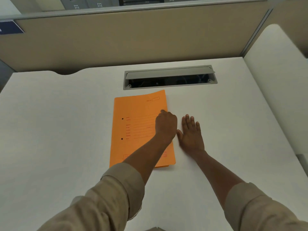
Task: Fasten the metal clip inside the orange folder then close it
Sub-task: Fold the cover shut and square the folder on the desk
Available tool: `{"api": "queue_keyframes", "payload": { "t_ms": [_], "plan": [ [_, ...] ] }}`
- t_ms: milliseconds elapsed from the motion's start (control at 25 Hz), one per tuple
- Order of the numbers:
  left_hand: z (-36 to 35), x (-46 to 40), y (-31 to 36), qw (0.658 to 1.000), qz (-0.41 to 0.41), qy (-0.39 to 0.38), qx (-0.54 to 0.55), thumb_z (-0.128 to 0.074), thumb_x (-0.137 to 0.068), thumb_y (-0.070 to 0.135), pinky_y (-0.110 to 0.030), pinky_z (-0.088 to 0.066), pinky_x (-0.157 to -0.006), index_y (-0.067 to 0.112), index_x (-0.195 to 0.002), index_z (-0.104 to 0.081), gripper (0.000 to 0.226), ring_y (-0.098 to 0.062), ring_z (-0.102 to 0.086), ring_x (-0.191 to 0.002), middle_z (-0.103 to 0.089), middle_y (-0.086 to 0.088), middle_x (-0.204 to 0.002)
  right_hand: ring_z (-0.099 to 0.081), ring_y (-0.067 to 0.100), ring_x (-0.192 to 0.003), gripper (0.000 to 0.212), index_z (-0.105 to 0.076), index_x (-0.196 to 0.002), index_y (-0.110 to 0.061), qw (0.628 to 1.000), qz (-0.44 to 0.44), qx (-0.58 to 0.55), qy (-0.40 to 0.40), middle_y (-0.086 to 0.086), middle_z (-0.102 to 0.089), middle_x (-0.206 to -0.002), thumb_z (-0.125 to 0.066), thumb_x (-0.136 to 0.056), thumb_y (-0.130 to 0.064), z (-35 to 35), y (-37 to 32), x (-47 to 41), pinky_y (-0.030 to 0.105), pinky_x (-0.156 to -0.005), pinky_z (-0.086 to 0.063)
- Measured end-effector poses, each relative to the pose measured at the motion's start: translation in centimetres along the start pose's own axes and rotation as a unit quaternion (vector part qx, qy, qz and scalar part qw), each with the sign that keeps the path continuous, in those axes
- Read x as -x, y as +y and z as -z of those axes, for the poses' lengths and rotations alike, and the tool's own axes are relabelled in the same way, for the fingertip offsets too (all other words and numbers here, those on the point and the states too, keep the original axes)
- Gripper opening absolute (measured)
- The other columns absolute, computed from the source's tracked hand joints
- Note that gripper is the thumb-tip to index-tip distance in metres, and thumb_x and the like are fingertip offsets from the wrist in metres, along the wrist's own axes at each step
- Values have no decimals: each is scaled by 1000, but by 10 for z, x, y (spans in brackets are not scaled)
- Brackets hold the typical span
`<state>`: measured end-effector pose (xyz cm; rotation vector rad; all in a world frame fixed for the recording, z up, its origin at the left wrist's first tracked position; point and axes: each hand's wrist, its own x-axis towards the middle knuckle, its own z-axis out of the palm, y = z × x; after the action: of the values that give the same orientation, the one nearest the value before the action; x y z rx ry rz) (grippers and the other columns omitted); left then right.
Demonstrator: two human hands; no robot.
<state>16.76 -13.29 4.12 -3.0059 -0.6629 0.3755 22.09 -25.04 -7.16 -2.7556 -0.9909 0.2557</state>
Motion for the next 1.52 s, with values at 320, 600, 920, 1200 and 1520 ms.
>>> {"api": "queue_keyframes", "payload": {
  "t_ms": [320,600,920,1200,1520],
  "plan": [
    [-50,-7,0,1000,1,-19,5,-41,-101,16,-46,-38,-103,6,-146,-33,47,-40,-46,-128,-38,-29,-148,2,25,-153,66,-8,-156,-8,1000,-6,0,4,10,-3,-166,-28,-103,-41,-2,2,2,44,-125,-2],
    [-76,6,-25,990,-40,25,131,-43,-101,39,-47,-34,-109,14,-153,-28,60,-36,-29,-142,-22,-14,-162,5,26,-153,66,-4,-156,-8,1000,-8,5,-12,12,1,-166,-28,-103,-40,2,2,2,43,-125,-1],
    [-101,33,-109,985,20,47,166,-41,-102,43,-48,-10,-123,15,-158,-15,68,-30,-2,-154,-5,-9,-167,3,26,-153,68,-4,-155,-7,998,61,-12,-19,12,0,-165,-27,-103,-44,6,-61,-9,42,-125,0],
    [-110,57,-161,971,112,33,207,-37,-101,49,-47,-2,-124,15,-159,-1,76,-31,8,-154,8,-10,-167,7,26,-153,70,0,-156,-10,994,94,-14,-47,11,4,-166,-27,-102,-47,-13,-105,-6,42,-125,1],
    [-95,56,-167,929,238,35,282,-52,-94,48,-48,-28,-113,2,-154,-10,87,-35,-29,-140,-28,-18,-153,8,27,-153,69,2,-156,-17,996,71,38,-47,8,5,-166,-25,-101,-50,-25,-113,1,50,-123,4]
  ]
}}
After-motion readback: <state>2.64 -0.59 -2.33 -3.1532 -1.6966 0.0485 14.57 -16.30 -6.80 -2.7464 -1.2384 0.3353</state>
